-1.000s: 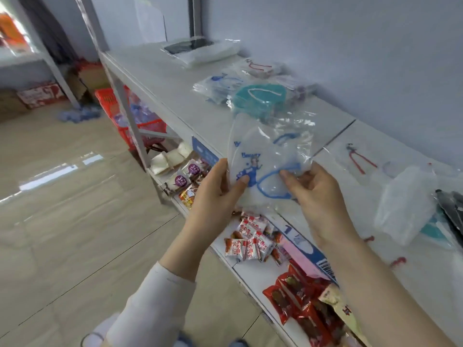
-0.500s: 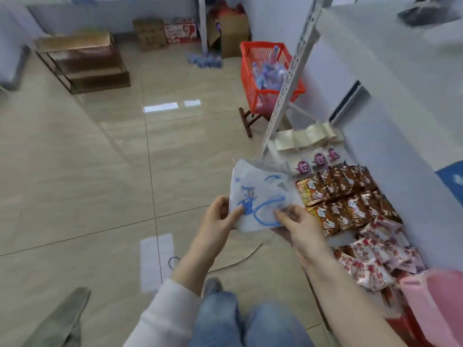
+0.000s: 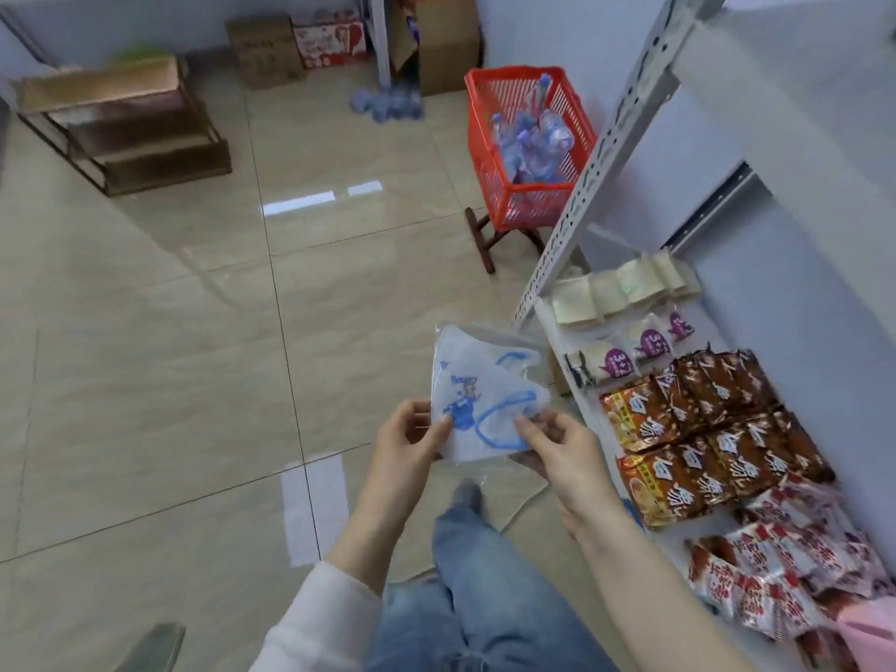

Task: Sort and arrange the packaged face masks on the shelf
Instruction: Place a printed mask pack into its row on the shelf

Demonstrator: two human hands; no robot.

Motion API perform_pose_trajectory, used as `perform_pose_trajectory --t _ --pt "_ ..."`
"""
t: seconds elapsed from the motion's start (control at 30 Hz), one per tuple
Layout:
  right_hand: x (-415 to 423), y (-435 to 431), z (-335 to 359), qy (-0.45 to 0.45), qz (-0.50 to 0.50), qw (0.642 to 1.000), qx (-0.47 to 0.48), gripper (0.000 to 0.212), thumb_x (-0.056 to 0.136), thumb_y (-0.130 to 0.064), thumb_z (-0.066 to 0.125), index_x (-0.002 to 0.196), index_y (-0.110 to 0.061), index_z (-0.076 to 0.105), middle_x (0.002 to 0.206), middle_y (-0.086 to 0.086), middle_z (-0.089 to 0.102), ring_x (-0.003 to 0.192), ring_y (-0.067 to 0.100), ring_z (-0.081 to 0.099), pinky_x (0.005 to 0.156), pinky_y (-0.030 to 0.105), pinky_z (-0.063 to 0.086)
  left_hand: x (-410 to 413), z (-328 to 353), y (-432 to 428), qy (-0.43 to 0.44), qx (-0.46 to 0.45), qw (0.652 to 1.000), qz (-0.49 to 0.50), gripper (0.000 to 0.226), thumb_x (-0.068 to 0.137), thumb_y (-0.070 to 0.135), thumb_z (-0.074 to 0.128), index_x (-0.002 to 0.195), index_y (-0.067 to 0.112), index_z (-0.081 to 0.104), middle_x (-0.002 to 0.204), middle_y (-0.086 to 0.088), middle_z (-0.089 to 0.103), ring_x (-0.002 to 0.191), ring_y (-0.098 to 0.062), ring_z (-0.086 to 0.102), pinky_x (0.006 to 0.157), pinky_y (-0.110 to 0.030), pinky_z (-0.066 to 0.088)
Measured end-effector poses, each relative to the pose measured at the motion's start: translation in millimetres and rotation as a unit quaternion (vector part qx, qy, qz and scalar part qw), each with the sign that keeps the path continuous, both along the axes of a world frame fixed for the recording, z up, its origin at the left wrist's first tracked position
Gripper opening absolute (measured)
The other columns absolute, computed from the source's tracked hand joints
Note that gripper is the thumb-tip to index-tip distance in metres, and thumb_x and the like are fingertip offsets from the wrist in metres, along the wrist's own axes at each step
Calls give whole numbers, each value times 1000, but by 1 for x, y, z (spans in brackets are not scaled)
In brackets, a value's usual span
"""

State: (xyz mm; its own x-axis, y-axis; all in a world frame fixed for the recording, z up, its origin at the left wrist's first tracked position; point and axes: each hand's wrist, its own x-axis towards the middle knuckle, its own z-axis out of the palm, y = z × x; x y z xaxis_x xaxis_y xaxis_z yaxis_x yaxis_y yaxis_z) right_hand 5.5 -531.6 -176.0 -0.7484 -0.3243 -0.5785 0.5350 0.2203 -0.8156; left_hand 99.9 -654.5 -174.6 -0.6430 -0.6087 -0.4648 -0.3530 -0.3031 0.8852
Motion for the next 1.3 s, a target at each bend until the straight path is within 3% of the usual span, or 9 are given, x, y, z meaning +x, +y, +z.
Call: perform_pose_trajectory --t 0.17,0.33,0.47,0.67,0.83,0.93,1.07,1.2,1.3 --pt "-81 -24 50 106 -66 991 -38 13 86 -5 61 77 -14 58 73 1 63 67 9 62 55 15 50 -96 45 -34 87 -46 993 -59 8 90 8 59 85 14 61 75 1 64 66 -4 59 59 -18 51" --pt "-136 -12 111 238 -152 959 -16 10 85 -13 65 78 -16 59 67 -7 64 62 -1 63 56 13 49 -186 95 -40 187 -83 964 -171 7 89 11 60 85 16 63 71 6 65 68 -8 60 64 -25 50" --pt "-153 16 144 308 -270 911 45 7 84 -23 65 81 -21 60 70 -10 67 67 7 63 59 21 52 -250 129 -21 266 -96 911 -301 10 88 11 61 84 20 62 71 7 64 68 -8 56 64 -19 45" --pt "-144 71 164 347 -437 816 150 9 85 -23 64 85 -21 56 82 -6 64 73 -5 61 67 10 48 -301 156 50 305 -105 819 -475 17 89 16 62 90 32 56 75 11 67 69 -2 60 58 -10 44" --pt "-141 118 174 365 -521 752 175 12 86 -16 63 82 -21 54 82 -8 63 70 -10 58 65 5 44 -322 166 118 327 -126 761 -546 20 90 14 61 89 32 51 83 10 63 77 -6 60 64 -17 50" --pt "-144 144 166 351 -538 743 190 12 87 -17 62 86 -24 53 86 -9 63 76 -9 59 67 7 45 -328 158 148 322 -133 752 -559 20 90 12 60 86 30 51 81 10 62 77 -6 58 64 -13 47" --pt "-144 167 149 311 -529 761 212 7 87 -19 62 89 -20 55 87 -7 64 82 4 62 68 11 46 -326 142 167 271 -143 769 -561 11 90 14 60 91 23 55 88 6 63 77 -5 59 60 -9 45" --pt "-164 193 169 345 -504 751 250 14 84 -21 66 80 -25 53 78 -12 61 74 3 59 64 7 44 -345 168 184 297 -178 766 -541 13 88 18 63 90 28 56 89 11 64 76 -2 61 66 -26 57" --pt "-200 220 193 378 -510 719 281 24 80 -17 71 97 -20 55 74 -15 57 70 3 57 70 16 45 -381 194 208 307 -194 784 -504 11 85 17 67 93 19 59 78 6 60 68 -10 61 67 -32 55"
